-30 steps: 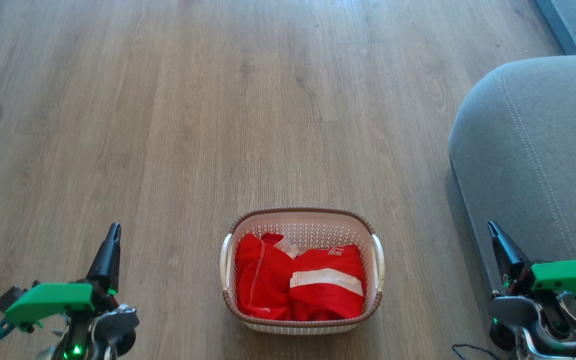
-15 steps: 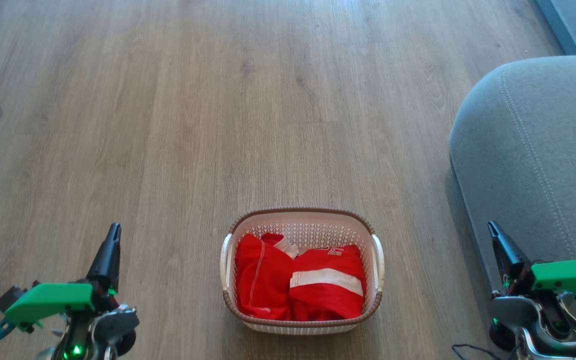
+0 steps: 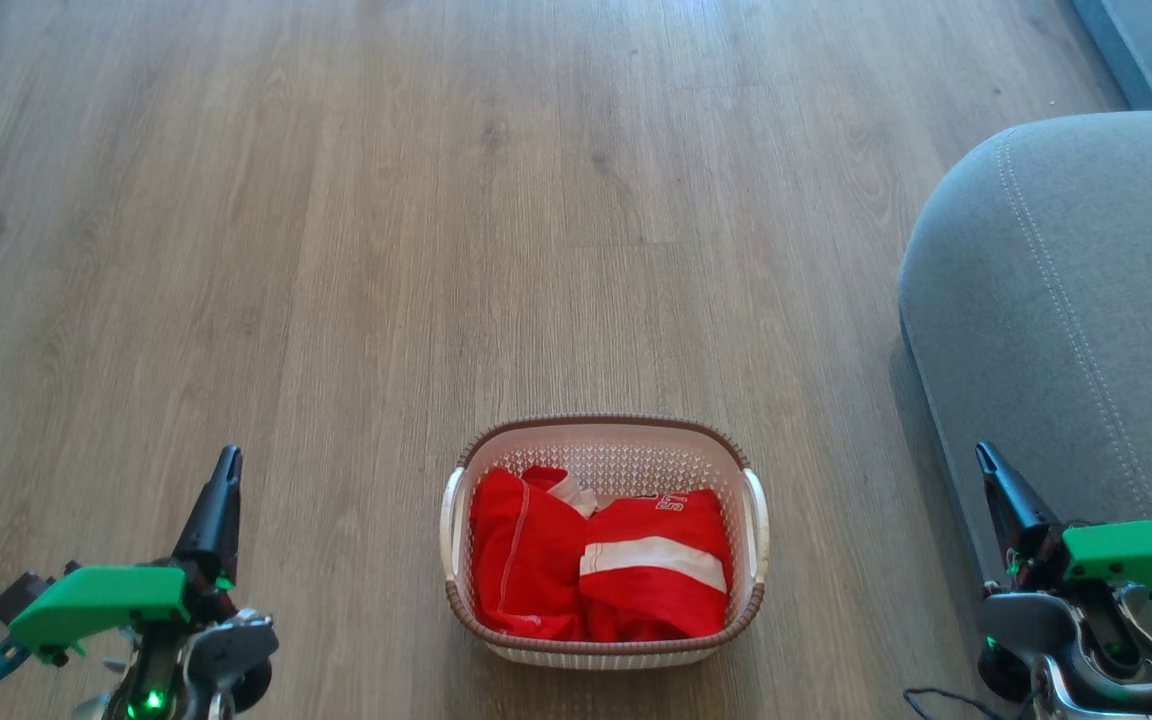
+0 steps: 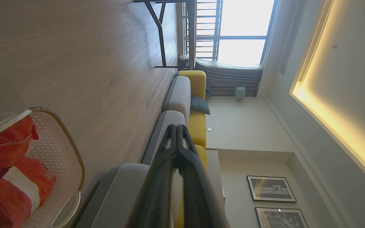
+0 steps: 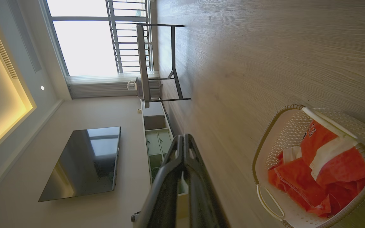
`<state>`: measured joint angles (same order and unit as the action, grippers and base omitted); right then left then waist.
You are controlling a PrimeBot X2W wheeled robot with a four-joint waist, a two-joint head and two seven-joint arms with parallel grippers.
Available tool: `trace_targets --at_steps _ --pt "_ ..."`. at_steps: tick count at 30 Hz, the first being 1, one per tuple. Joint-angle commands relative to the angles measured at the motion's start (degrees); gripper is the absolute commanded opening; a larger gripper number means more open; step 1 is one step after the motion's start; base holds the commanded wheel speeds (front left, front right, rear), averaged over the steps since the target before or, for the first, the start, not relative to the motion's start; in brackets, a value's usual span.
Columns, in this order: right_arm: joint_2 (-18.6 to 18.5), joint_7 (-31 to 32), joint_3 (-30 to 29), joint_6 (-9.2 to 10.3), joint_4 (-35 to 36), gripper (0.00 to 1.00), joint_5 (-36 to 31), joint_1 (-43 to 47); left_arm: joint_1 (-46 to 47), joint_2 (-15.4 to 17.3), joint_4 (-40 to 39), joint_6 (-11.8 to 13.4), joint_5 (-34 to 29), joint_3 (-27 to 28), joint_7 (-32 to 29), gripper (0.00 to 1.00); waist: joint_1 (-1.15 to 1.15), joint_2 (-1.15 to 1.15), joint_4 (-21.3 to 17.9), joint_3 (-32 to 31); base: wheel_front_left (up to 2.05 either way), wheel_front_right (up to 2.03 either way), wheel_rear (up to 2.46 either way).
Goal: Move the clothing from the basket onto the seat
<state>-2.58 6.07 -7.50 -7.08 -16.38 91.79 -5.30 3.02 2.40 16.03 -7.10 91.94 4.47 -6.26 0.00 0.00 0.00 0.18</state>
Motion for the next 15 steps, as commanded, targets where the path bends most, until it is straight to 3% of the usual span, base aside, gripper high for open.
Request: trace_targets --at_steps 1,15 --pt "-0.30 0.39 1.01 -0.41 2.35 0.00 0.41 -0.88 3.16 0.48 -2.01 -0.39 0.25 2.03 -0.21 0.00 0.00 0.00 0.00 0.00 0.00 0.00 0.00" --pt "-0.30 0.39 1.01 -0.41 2.35 0.00 0.41 -0.88 3.16 0.48 -2.01 -0.39 0.25 2.03 -0.21 0.00 0.00 0.00 0.00 0.00 0.00 0.00 0.00"
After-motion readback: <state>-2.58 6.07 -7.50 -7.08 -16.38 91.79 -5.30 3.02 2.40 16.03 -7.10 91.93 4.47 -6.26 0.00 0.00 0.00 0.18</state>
